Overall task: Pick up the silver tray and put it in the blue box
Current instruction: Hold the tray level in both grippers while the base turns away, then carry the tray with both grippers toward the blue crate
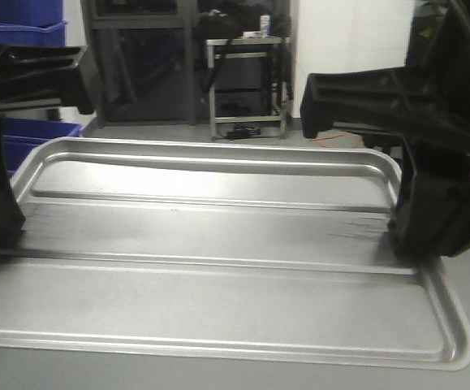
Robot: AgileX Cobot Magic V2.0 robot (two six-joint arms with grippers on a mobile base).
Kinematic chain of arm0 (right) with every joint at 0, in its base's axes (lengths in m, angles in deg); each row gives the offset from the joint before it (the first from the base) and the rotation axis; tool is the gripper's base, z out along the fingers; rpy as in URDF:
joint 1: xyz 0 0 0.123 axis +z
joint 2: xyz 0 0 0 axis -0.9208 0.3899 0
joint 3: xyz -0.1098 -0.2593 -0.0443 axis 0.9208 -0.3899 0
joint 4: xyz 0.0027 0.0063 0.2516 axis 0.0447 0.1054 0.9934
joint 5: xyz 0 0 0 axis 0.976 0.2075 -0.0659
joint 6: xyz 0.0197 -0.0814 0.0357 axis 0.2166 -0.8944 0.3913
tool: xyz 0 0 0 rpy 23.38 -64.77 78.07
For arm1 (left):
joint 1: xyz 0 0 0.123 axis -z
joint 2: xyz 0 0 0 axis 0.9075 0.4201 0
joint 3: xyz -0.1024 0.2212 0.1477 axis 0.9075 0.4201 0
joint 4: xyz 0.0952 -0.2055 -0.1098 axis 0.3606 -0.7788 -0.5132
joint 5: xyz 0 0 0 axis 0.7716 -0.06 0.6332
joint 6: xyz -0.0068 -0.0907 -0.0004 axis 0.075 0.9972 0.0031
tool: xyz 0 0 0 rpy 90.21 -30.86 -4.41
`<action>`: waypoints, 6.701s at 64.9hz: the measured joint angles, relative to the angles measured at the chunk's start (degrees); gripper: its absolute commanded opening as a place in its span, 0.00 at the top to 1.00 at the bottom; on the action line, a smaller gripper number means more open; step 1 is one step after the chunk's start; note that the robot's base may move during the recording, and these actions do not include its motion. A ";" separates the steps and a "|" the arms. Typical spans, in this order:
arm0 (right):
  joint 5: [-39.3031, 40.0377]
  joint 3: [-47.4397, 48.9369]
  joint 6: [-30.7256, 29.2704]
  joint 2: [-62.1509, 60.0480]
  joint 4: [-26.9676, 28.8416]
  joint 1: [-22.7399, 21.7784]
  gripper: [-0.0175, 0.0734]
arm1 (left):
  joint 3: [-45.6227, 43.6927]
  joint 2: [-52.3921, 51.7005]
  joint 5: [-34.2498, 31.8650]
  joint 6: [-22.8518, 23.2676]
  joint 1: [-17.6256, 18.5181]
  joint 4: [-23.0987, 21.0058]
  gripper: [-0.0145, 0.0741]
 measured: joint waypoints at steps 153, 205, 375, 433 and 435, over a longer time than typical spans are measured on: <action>-1.31 0.00 -0.02 0.00 0.11 0.00 0.75 | 0.00 0.00 -0.78 -0.21 0.00 -0.32 0.95; -1.40 0.00 -0.02 0.00 0.11 0.00 0.75 | 0.00 0.00 -0.80 -0.21 0.00 -0.32 0.95; -10.76 0.66 0.20 -0.22 1.66 0.26 0.75 | 0.00 0.00 -4.51 -0.77 0.56 -2.93 0.95; -11.20 0.66 0.20 -0.22 1.66 0.26 0.75 | 0.00 0.00 -4.73 -0.79 0.57 -3.18 0.95; -11.20 0.66 0.20 -0.22 1.66 0.26 0.75 | 0.00 0.00 -4.73 -0.79 0.57 -3.18 0.95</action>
